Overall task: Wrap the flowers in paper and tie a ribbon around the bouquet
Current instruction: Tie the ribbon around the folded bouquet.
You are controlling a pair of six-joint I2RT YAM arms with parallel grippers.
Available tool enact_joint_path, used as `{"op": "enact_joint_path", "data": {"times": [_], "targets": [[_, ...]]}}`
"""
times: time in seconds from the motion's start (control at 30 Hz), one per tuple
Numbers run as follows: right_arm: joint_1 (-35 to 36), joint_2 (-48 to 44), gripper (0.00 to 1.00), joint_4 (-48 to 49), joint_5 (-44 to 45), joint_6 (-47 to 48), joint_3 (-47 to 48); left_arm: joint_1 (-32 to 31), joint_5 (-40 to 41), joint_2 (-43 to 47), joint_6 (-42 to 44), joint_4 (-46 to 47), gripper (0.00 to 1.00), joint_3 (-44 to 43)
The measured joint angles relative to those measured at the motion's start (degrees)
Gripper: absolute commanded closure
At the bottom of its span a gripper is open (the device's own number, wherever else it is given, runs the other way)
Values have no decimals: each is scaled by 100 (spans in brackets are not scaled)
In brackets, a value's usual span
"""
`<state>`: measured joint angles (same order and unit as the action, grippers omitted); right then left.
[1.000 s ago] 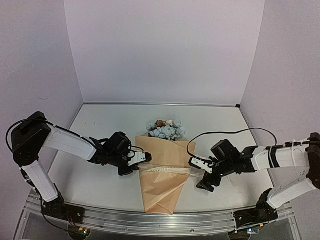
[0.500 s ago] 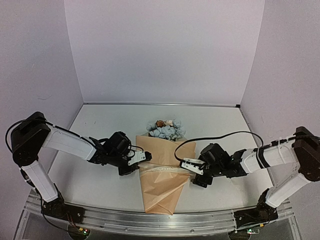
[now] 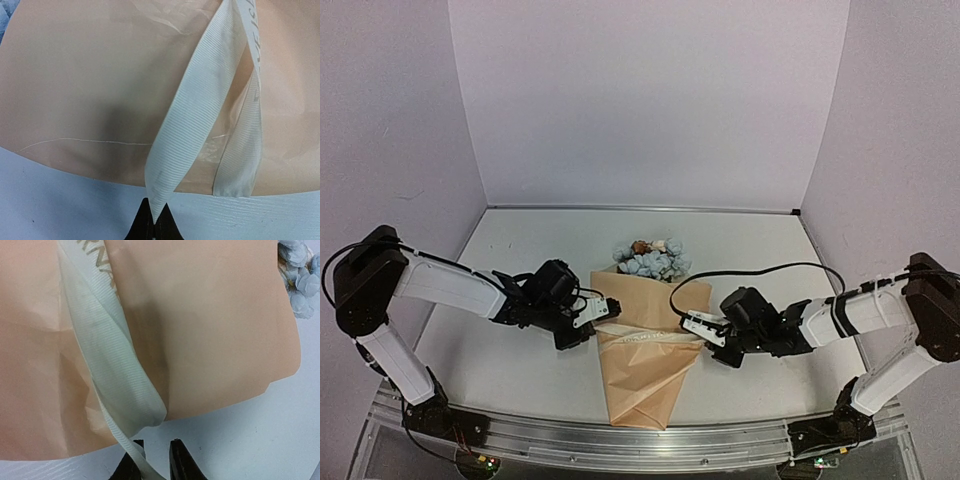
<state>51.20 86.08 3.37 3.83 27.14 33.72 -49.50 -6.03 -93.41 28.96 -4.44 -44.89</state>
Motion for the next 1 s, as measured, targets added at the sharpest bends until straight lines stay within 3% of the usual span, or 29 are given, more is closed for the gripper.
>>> {"op": "enact_joint_path", "data": {"times": [0.1, 0.3, 0.63, 0.83, 0.93, 1.0], "targets": [[1, -3, 100, -52, 111, -201, -10, 0, 16, 157, -238, -8, 100, 1], [2, -54, 100, -901, 282, -798, 258, 0, 195, 528, -1251, -6, 100, 1], [25, -139, 100, -2406, 230, -2259, 924, -2, 292, 590, -4089, 63, 100, 237], [-21, 261, 100, -3113, 418, -3237, 1529, 27, 423, 720, -5611, 1, 100, 595], [-387, 276, 100, -3262, 408, -3954, 1526, 461, 413, 1279, -6449, -55, 100, 1022], [-814, 183, 100, -3165, 368, -4507, 1326, 1159, 266, 1792, -6950, -94, 100, 1319]]}}
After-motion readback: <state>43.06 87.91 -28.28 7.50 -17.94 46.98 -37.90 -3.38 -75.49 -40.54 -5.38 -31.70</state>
